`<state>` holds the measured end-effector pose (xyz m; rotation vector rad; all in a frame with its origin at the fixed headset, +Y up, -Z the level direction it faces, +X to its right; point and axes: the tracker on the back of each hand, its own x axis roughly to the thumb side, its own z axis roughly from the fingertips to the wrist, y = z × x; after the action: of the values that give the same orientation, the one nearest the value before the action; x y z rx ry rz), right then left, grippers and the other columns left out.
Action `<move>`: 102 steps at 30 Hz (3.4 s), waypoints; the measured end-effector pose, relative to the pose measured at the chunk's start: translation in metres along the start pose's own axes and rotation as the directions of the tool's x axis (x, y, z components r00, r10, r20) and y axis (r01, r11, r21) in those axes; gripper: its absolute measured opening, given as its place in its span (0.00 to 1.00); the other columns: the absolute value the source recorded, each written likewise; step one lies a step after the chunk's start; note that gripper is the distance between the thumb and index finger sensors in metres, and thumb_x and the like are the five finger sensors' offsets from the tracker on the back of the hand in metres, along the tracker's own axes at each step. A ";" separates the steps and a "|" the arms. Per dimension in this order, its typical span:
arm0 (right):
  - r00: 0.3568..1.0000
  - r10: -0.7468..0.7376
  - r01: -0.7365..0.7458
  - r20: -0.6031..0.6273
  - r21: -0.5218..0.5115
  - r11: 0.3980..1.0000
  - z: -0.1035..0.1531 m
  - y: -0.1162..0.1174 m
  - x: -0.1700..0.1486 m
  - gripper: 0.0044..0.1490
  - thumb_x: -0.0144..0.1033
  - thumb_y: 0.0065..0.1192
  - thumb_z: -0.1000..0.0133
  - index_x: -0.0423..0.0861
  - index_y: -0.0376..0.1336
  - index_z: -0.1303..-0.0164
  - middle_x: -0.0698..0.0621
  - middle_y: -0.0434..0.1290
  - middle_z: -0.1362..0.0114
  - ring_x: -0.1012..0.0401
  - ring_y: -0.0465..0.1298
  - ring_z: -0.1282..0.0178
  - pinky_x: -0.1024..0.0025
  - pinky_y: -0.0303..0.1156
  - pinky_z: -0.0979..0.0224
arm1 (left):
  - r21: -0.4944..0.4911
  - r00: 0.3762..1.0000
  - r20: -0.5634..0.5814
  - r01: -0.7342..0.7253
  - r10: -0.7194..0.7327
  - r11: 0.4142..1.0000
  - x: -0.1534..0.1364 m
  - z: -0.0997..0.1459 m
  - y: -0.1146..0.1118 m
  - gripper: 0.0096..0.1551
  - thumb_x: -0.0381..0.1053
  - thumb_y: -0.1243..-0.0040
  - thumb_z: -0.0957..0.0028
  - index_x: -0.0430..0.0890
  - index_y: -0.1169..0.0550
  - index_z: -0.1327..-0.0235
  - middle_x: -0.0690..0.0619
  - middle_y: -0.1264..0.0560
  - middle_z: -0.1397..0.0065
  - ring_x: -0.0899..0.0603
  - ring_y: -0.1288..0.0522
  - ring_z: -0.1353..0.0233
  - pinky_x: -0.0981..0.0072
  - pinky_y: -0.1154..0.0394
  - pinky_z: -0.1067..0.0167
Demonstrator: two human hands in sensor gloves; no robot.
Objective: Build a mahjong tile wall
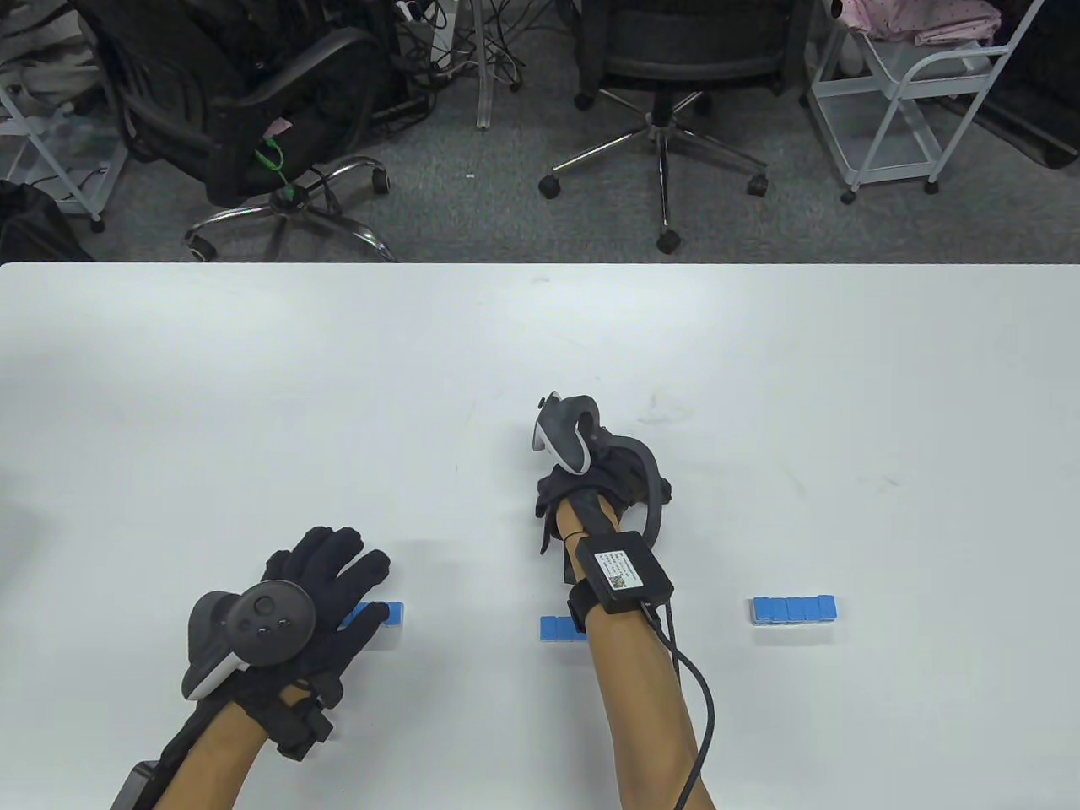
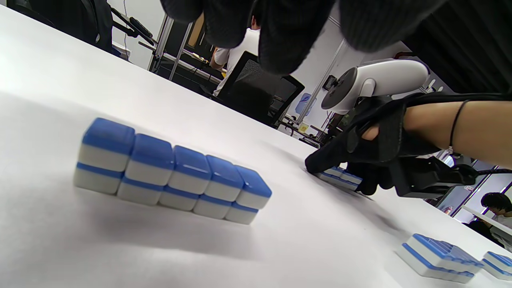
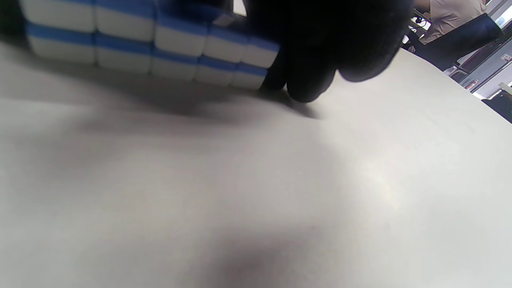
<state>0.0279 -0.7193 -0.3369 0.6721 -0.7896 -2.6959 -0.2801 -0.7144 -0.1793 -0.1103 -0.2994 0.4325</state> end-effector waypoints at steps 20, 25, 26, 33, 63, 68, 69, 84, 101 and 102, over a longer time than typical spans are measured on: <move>0.999 -0.014 0.012 0.033 0.055 0.998 0.009 -0.007 -0.009 0.70 0.85 0.42 0.67 0.51 0.38 0.23 0.36 0.61 0.23 0.38 0.67 0.25 0.38 0.64 0.26 | 0.013 1.000 0.004 0.000 0.000 1.000 0.000 0.000 0.002 0.38 0.67 0.51 0.48 0.58 0.32 0.23 0.51 0.47 0.13 0.37 0.55 0.14 0.30 0.58 0.23; 0.996 -0.080 0.072 0.049 0.147 0.986 0.012 -0.020 -0.027 0.71 0.86 0.38 0.68 0.52 0.32 0.23 0.33 0.54 0.19 0.36 0.62 0.21 0.37 0.61 0.24 | 0.022 1.000 0.010 0.007 -0.007 1.000 0.000 0.002 0.002 0.38 0.67 0.51 0.48 0.58 0.32 0.23 0.51 0.47 0.13 0.37 0.55 0.14 0.30 0.58 0.23; 0.994 -0.102 0.094 0.051 0.138 0.986 0.013 -0.025 -0.034 0.71 0.85 0.37 0.68 0.52 0.31 0.23 0.33 0.53 0.18 0.36 0.61 0.21 0.36 0.61 0.23 | 0.023 1.000 0.013 0.008 -0.008 1.000 0.000 0.002 0.002 0.38 0.68 0.51 0.48 0.58 0.32 0.23 0.51 0.47 0.13 0.37 0.55 0.14 0.30 0.58 0.23; 0.983 -0.173 0.178 0.059 -0.092 0.980 0.019 -0.049 -0.111 0.65 0.80 0.40 0.65 0.52 0.37 0.23 0.38 0.58 0.20 0.39 0.63 0.21 0.36 0.60 0.23 | 0.035 0.999 0.025 0.035 -0.036 0.999 0.003 0.003 0.003 0.37 0.68 0.51 0.48 0.58 0.32 0.23 0.50 0.47 0.13 0.37 0.55 0.14 0.30 0.58 0.23; 0.960 -0.248 0.234 0.133 0.111 0.966 -0.018 0.112 -0.234 0.65 0.81 0.43 0.64 0.48 0.46 0.23 0.32 0.64 0.26 0.35 0.70 0.31 0.36 0.70 0.33 | -0.006 1.000 -0.028 0.003 -0.003 1.000 -0.005 0.003 -0.005 0.38 0.67 0.51 0.48 0.58 0.32 0.23 0.51 0.47 0.13 0.37 0.54 0.14 0.30 0.57 0.23; 0.977 -0.182 0.172 0.111 0.093 0.981 -0.018 0.114 -0.224 0.66 0.81 0.43 0.64 0.47 0.46 0.23 0.31 0.63 0.27 0.34 0.70 0.31 0.36 0.70 0.34 | 0.001 1.000 -0.024 0.005 -0.005 1.000 -0.005 0.003 -0.003 0.37 0.68 0.51 0.47 0.58 0.32 0.23 0.51 0.47 0.13 0.37 0.54 0.14 0.30 0.57 0.23; 0.980 -0.168 0.159 0.104 0.092 0.983 -0.018 0.115 -0.222 0.66 0.81 0.43 0.64 0.47 0.46 0.23 0.30 0.63 0.27 0.34 0.70 0.31 0.36 0.70 0.34 | 0.002 1.000 -0.024 0.005 -0.005 1.000 -0.005 0.003 -0.003 0.38 0.68 0.51 0.48 0.58 0.32 0.23 0.51 0.47 0.13 0.37 0.54 0.14 0.30 0.57 0.23; 0.997 -0.005 0.005 0.078 -0.007 1.000 -0.011 0.123 -0.191 0.65 0.79 0.53 0.62 0.43 0.47 0.26 0.30 0.62 0.26 0.34 0.69 0.30 0.37 0.68 0.31 | 0.005 1.000 -0.001 0.013 -0.013 1.000 -0.004 0.002 -0.004 0.37 0.68 0.51 0.48 0.58 0.32 0.23 0.51 0.47 0.13 0.37 0.54 0.14 0.30 0.57 0.23; 0.774 0.314 -0.028 0.550 -0.466 0.885 -0.012 0.094 -0.115 0.60 0.79 0.60 0.74 0.55 0.58 0.34 0.40 0.70 0.27 0.48 0.80 0.44 0.48 0.76 0.39 | 0.005 1.000 -0.008 0.005 -0.005 1.000 -0.004 -0.002 -0.002 0.38 0.68 0.51 0.48 0.58 0.32 0.23 0.51 0.46 0.13 0.37 0.53 0.14 0.30 0.57 0.23; 0.758 0.324 -0.023 0.566 -0.474 0.880 -0.014 0.092 -0.111 0.59 0.78 0.61 0.74 0.56 0.58 0.34 0.41 0.70 0.26 0.49 0.81 0.45 0.48 0.77 0.40 | 0.004 1.000 -0.009 0.005 -0.004 1.000 -0.004 -0.002 -0.002 0.37 0.68 0.51 0.48 0.58 0.32 0.23 0.51 0.46 0.13 0.37 0.53 0.14 0.30 0.57 0.23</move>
<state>0.1404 -0.7608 -0.2560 -0.4382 -0.2920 -2.7616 -0.2820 -0.7179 -0.1822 -0.1078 -0.2898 0.4280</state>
